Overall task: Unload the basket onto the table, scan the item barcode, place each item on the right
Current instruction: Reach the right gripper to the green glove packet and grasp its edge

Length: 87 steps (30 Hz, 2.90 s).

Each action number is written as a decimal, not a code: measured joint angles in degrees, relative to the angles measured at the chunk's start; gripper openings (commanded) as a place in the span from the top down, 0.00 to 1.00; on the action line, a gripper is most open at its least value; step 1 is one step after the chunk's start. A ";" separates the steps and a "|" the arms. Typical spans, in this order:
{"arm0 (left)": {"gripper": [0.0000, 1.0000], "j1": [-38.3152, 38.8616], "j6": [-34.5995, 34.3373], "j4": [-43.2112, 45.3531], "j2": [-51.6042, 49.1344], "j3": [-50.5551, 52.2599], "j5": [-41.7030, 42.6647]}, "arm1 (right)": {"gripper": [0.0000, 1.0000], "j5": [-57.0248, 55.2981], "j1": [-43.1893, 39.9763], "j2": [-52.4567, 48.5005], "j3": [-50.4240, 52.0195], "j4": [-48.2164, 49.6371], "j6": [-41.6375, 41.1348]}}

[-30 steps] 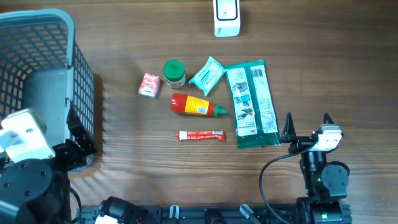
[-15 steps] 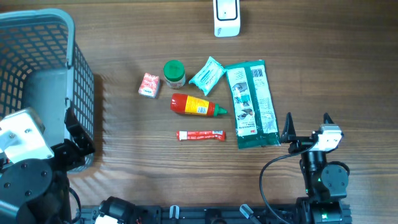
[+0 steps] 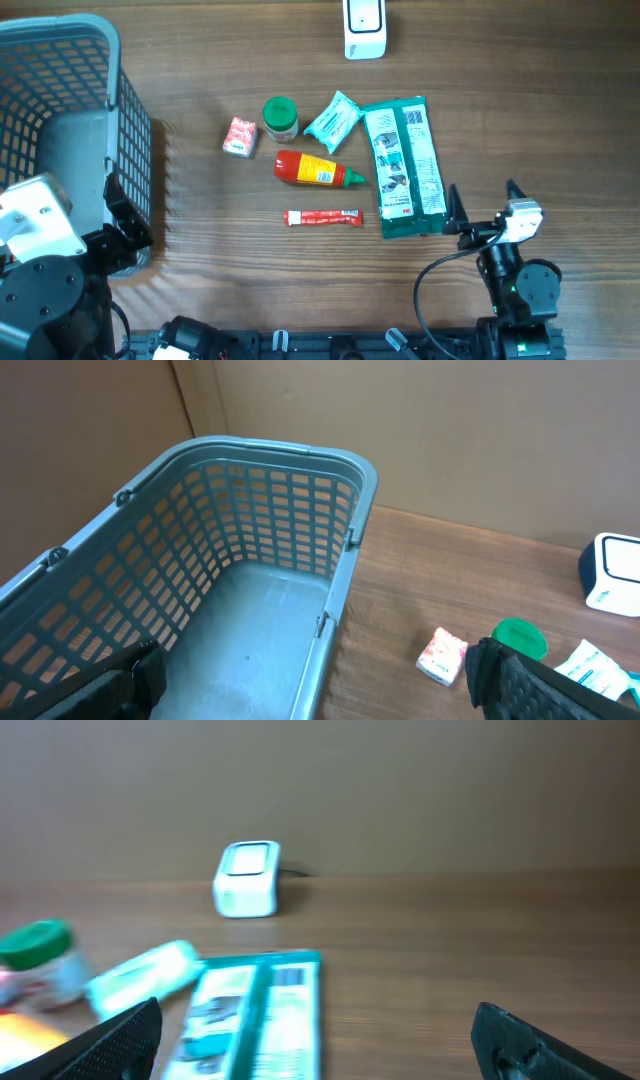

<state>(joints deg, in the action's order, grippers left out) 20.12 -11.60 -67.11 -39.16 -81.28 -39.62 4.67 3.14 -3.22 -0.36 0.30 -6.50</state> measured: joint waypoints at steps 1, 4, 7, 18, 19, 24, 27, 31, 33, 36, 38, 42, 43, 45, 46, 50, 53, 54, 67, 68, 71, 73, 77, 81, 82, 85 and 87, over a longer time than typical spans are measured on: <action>0.00 0.00 0.00 0.00 0.00 0.00 0.00 | 0.00 1.20 0.00 0.00 0.00 0.04 -3.28; 0.00 0.00 0.00 0.00 0.00 0.00 0.00 | 0.00 3.30 0.00 0.00 0.00 0.09 -18.43; 0.00 0.00 0.00 0.00 0.00 0.00 0.00 | 0.00 4.33 0.00 0.00 0.00 0.11 -32.37; 0.00 0.00 0.17 -1.03 0.00 0.00 10.91 | 0.00 5.70 0.00 0.00 0.00 0.13 -48.72; 0.00 0.00 0.22 -1.57 0.00 0.00 12.52 | 0.00 6.40 0.00 0.00 0.00 0.15 -47.78; 0.00 0.00 0.22 -5.64 0.00 0.02 22.05 | 0.00 11.41 0.00 -1.57 0.00 0.39 -40.57; 0.00 0.00 0.24 -7.08 0.00 0.02 24.48 | 0.00 14.05 0.00 -5.92 0.00 0.37 -37.20; 0.00 0.00 0.24 -7.34 0.00 0.02 25.88 | 0.00 16.63 0.00 -12.59 -0.90 -0.28 -31.71; 0.00 0.00 0.24 -7.34 0.00 0.02 26.05 | 0.00 17.44 0.00 -16.35 -4.02 -2.75 -27.06; 0.00 0.00 0.24 -7.34 0.00 0.00 26.08 | 0.00 17.44 0.00 -22.73 -12.81 -9.97 -18.56; 0.00 0.00 0.24 -7.50 0.00 0.00 26.10 | 0.00 17.46 0.00 -28.17 -18.67 -14.58 -12.79; 0.00 0.00 0.24 -7.52 0.00 0.00 26.23 | 0.02 17.92 0.00 -41.31 -26.75 -16.92 -3.26; 0.00 0.00 0.24 -7.48 -0.02 0.00 26.23 | 0.04 18.95 -0.11 -46.95 -28.26 -17.14 0.24; 0.00 0.00 0.24 -7.54 -0.09 0.00 26.25 | 0.05 22.14 -1.46 -54.88 -30.93 -17.55 3.87; 0.00 0.00 0.24 -7.50 -0.11 0.00 26.23 | 0.05 23.67 -2.78 -60.87 -33.16 -17.33 6.21; 0.00 0.00 0.24 -7.52 -0.22 0.00 26.25 | 0.08 28.13 -6.27 -73.81 -37.79 -17.44 11.72; 0.00 0.00 0.24 -7.48 -0.22 0.00 26.25 | 0.08 29.81 -7.76 -79.14 -39.60 -16.52 13.29; 0.00 0.00 0.24 -7.52 -0.22 0.00 26.25 | 0.08 30.18 -8.35 -81.24 -39.95 -16.13 13.77; 0.00 0.00 0.24 -7.50 -0.22 0.00 26.25 | 0.07 29.11 -11.96 -90.29 -39.98 -12.46 15.65; 0.00 0.00 0.24 -7.50 -0.22 0.00 26.25 | 0.07 28.98 -11.96 -90.66 -39.98 -12.20 15.67; 0.00 0.00 0.24 -7.50 -0.22 0.00 26.25 | 0.06 29.00 -11.91 -91.56 -40.22 -11.78 15.85; 0.00 0.00 0.24 -7.50 -0.22 0.00 26.25 | 0.06 29.33 -11.63 -92.15 -40.50 -11.21 16.04; 0.00 0.00 0.24 -7.50 -0.22 0.00 26.25 | 0.07 29.57 -8.72 -94.14 -41.59 -8.79 16.81; 0.00 0.00 0.24 -7.50 -0.22 0.00 26.25 | 0.08 28.83 -7.06 -95.82 -42.82 -7.91 16.44; 0.00 0.00 0.24 -7.50 -0.22 0.00 26.25 | 0.10 28.35 -6.88 -96.30 -43.17 -7.28 15.63; 0.00 0.00 0.24 -7.52 -0.22 0.00 26.25 | 0.13 26.91 -6.34 -97.53 -44.15 -6.34 13.84; 0.00 0.00 0.24 -7.50 -0.22 0.00 26.25 | 0.15 24.90 -5.53 -97.66 -44.44 -6.40 12.57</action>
<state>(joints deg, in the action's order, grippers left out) 20.12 -11.35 -74.61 -39.38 -81.28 -13.37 29.56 -2.39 -100.88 -44.80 -6.11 6.07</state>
